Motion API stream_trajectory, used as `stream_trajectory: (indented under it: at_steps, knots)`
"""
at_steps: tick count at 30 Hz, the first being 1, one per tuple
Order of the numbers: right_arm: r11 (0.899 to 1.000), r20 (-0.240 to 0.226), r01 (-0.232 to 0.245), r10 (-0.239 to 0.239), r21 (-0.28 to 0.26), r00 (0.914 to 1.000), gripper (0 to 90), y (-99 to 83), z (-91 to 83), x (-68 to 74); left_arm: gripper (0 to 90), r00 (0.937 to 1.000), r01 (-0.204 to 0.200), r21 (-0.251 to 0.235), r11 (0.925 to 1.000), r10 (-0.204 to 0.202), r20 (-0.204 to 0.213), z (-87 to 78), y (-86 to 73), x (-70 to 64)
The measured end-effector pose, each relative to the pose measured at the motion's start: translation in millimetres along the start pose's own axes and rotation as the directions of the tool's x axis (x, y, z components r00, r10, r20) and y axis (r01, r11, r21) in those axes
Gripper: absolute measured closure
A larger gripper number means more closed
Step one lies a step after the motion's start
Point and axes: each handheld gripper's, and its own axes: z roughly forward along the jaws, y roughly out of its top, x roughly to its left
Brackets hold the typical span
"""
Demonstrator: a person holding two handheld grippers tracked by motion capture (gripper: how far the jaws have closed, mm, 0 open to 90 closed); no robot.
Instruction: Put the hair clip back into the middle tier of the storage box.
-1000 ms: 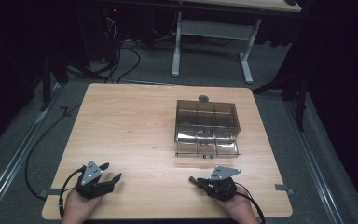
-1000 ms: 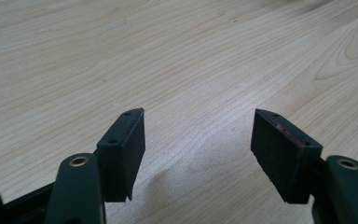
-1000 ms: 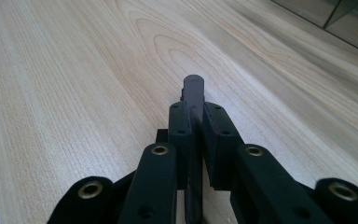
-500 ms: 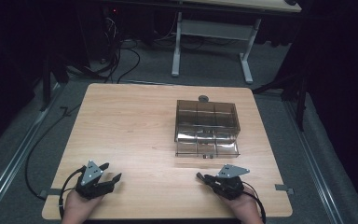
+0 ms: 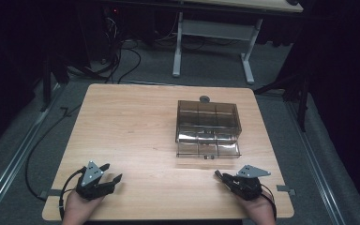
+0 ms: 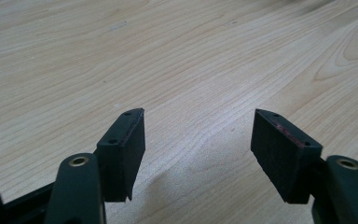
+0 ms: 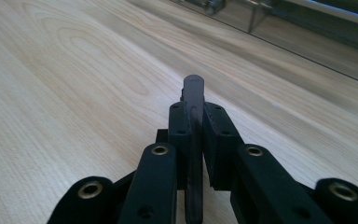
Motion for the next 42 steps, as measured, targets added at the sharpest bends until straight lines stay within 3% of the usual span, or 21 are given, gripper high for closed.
stream_trajectory:
  at_steps: [12,18,22,26,33,38,40,42]
  knots:
    - [0.999,0.025,-0.032,0.031,0.042,0.9992,82.0,-4.9,2.9,-5.4,35.7,1.0,-0.002,0.0,1.0,0.002,0.001,-0.1,-0.1,-0.1]
    - [0.999,0.024,-0.037,0.036,0.041,0.9991,79.4,-4.8,3.0,-5.2,35.7,1.0,-0.002,-0.001,1.0,0.002,0.002,-0.2,-0.1,-0.2]
    - [0.999,0.013,-0.038,0.038,0.009,0.9992,77.1,-2.7,-1.7,-5.4,35.7,1.0,-0.002,-0.001,1.0,0.002,0.0,-0.1,-0.1,-0.2]
    - [0.998,0.039,-0.059,0.059,0.003,0.9975,75.4,-0.9,-5.8,-7.9,35.7,1.0,0.001,0.001,1.0,-0.001,-0.003,0.0,-0.1,0.0]
    - [0.995,0.101,-0.084,0.079,0.054,0.9918,76.5,6.1,-10.9,-12.0,35.7,1.0,-0.004,-0.001,1.0,0.004,0.002,-0.3,-0.2,-0.3]
    - [0.984,0.137,-0.095,0.074,0.149,0.9878,77.0,15.4,-9.1,-16.8,35.9,0.9998,-0.013,-0.002,0.9999,0.013,0.014,-0.6,-0.2,-0.4]
    - [0.983,0.135,-0.095,0.074,0.156,0.988,76.9,16.0,-9.0,-17.1,35.9,0.9998,-0.013,-0.002,0.9999,0.013,0.017,-0.5,-0.2,-0.3]
    - [0.976,0.131,-0.082,0.056,0.201,0.9898,75.6,18.8,-8.4,-18.3,36.1,0.9996,-0.014,-0.003,0.9999,0.014,0.023,-0.6,-0.2,-0.1]
